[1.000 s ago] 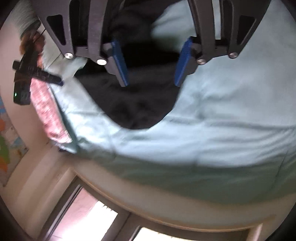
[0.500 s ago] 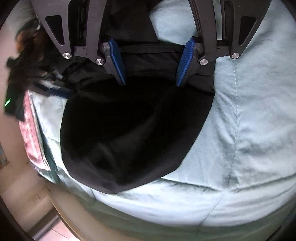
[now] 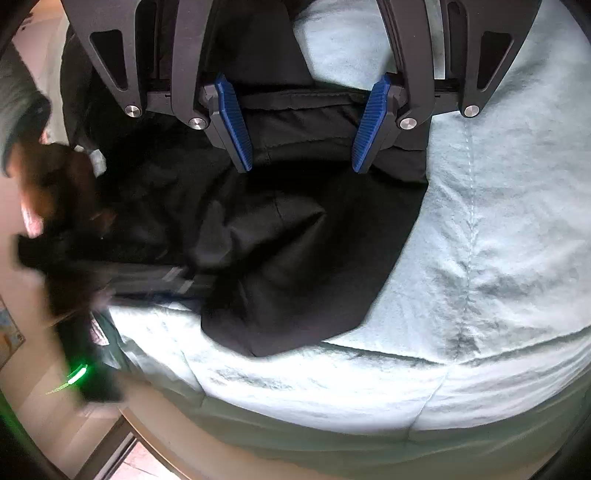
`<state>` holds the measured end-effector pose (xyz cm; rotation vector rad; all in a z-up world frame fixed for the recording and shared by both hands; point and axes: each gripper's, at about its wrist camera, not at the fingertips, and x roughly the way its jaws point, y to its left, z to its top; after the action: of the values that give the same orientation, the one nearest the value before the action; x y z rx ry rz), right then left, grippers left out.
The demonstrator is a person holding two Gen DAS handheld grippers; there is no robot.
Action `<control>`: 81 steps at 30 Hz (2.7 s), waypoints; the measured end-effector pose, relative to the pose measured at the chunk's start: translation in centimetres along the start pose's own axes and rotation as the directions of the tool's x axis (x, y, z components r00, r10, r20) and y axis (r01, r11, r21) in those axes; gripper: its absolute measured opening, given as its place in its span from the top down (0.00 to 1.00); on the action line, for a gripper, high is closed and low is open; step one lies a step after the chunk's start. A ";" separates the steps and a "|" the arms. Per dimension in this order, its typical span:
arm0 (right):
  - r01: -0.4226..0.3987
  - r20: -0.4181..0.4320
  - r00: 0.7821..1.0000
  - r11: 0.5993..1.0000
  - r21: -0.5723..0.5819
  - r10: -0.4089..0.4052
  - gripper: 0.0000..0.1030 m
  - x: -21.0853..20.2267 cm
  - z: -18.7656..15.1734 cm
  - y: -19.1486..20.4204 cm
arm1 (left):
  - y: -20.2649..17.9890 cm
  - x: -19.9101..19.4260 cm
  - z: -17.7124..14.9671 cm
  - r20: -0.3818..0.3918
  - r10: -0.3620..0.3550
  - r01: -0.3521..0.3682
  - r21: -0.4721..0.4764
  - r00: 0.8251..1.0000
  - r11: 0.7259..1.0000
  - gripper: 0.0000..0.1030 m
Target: Fold large clothes
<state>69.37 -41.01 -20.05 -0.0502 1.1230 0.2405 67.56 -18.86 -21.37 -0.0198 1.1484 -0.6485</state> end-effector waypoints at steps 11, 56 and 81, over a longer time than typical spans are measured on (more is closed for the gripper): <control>-0.114 0.160 0.982 0.992 0.053 0.105 0.44 -10.9 -6.1 -3.2 | -0.3 -7.0 0.4 0.072 -0.115 0.112 0.047 0.991 0.993 0.44; -0.197 0.106 0.972 0.975 -0.099 0.208 0.84 -10.5 -4.1 -2.6 | 2.1 -9.2 5.9 -0.026 -0.303 0.303 0.183 0.953 0.935 0.84; 0.093 0.038 0.995 0.995 -0.026 -0.092 0.81 -24.0 -38.0 18.4 | -7.1 -19.9 -30.7 -0.102 -0.060 0.065 0.049 0.993 0.997 0.81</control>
<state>21.91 -33.16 -13.58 -0.1219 1.0781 0.1738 33.23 -5.62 -15.56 0.0214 1.2309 -0.7418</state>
